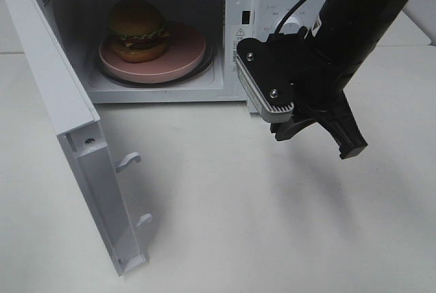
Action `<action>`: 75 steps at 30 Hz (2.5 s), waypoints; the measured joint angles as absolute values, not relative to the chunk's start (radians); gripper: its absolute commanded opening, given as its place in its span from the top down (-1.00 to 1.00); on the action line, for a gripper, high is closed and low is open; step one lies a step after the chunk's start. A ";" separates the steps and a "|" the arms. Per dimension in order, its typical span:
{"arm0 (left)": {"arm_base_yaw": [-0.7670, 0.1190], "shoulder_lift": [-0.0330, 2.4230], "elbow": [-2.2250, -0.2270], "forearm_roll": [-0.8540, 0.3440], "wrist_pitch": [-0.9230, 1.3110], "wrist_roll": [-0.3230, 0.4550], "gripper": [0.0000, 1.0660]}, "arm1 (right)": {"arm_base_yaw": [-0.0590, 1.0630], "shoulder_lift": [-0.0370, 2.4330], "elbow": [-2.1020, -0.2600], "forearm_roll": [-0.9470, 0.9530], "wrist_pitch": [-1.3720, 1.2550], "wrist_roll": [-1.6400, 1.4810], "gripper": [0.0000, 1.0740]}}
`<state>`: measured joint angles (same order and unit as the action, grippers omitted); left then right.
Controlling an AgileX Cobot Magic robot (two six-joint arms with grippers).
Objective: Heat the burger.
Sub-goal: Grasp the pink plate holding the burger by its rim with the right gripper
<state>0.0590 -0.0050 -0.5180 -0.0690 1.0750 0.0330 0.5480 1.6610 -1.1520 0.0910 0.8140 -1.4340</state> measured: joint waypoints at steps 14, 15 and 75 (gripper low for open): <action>0.059 -0.005 -0.518 -0.069 1.075 0.033 -0.88 | 0.606 1.661 -1.152 -0.061 0.675 -1.459 0.09; 0.059 -0.005 -0.518 -0.069 1.075 0.033 -0.88 | 0.608 1.661 -1.152 -0.065 0.646 -1.444 -0.19; 0.059 -0.005 -0.518 -0.069 1.075 0.033 -0.88 | 0.664 2.317 -1.887 -0.120 0.546 -1.166 -0.67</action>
